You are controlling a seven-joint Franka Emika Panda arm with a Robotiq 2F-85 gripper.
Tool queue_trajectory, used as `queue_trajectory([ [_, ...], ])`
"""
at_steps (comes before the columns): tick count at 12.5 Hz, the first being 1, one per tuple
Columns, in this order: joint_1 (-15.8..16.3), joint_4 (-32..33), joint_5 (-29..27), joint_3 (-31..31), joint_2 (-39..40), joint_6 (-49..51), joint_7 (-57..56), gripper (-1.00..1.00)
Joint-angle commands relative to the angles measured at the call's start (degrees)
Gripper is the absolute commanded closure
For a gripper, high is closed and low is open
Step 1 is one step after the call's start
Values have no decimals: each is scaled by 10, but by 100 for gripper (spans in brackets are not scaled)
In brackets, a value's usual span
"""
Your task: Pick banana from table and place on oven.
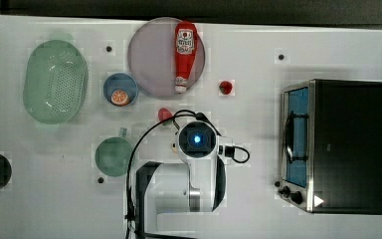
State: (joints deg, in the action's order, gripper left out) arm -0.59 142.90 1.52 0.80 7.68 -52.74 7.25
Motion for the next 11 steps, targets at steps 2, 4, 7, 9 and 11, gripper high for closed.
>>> queue_trajectory([
  [2,2,1,-13,1,36,-93,20,-100],
  [4,2,0,-13,2,69,-126,20,-100],
  [7,2,0,-13,4,111,-170,21,-100],
  [9,2,0,-13,6,121,-184,22,-69],
  [11,2,-3,-13,6,119,-186,22,-18],
])
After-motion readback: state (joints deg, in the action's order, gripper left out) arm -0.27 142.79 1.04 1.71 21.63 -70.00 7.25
